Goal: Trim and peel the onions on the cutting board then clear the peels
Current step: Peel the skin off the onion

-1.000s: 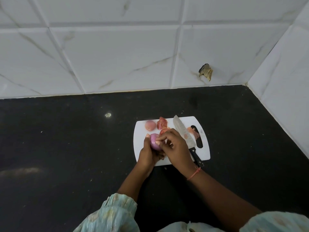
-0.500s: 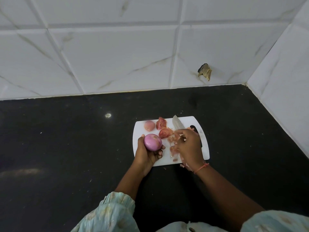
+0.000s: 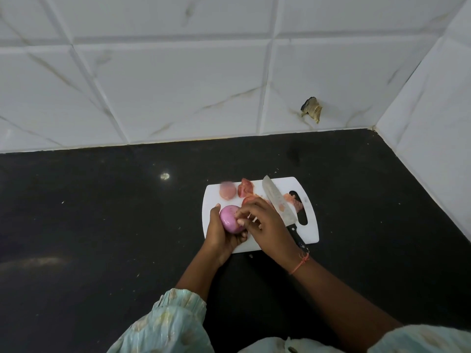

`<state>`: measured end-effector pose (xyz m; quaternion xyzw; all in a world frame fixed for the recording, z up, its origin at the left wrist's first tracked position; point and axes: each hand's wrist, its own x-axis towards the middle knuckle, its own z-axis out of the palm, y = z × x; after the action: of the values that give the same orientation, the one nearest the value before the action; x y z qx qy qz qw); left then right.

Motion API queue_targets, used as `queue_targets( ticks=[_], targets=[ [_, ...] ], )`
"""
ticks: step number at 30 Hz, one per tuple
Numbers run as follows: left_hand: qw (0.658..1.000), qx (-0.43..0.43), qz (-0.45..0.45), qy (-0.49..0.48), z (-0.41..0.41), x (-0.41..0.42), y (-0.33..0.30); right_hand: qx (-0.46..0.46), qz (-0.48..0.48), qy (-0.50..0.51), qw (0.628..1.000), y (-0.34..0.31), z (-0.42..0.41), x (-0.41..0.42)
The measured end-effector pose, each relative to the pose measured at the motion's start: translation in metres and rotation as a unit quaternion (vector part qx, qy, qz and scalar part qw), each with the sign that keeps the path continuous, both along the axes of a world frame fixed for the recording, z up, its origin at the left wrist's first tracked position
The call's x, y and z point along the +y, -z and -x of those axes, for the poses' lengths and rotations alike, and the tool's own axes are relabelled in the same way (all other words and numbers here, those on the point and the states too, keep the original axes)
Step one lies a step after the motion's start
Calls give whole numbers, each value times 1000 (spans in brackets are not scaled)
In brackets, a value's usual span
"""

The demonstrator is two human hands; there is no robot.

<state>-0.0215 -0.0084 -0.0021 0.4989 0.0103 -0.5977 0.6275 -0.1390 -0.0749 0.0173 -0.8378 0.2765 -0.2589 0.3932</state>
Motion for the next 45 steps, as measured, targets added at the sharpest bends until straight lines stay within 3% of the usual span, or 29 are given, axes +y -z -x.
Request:
queue_targets(
  ticks=[3,7,10,14,18,21,23,29,35,45],
  targets=[
    [1000,-9,7,27,2,-1,-1,16,-8,-2,1000,-2,0,-7],
    [1000,-15,-8,-1,4,-1,0,91,58,-57,992,-5,1,-11],
    [1000,-13,-13,-1,4,-2,0,143,16,-80,986,-10,12,-19],
    [1000,-23,1,10,4,-3,-1,183,82,51,978,-10,23,-36],
    [998,-38,29,43,0,1,1,83,60,95,990,-13,21,-23],
    [994,-90,33,44,4,-1,4,4,-14,35,999,-16,18,-8],
    [989,-131,34,52,7,-1,6,10,-17,11,1000,-13,15,0],
    [975,-205,15,79,10,-3,8,29,48,67,996,-10,7,4],
    [974,-209,12,81,10,-2,9,-6,45,81,996,-12,7,3],
    [977,-181,-9,108,4,-1,5,-8,-43,96,994,-11,4,-7]
  ],
)
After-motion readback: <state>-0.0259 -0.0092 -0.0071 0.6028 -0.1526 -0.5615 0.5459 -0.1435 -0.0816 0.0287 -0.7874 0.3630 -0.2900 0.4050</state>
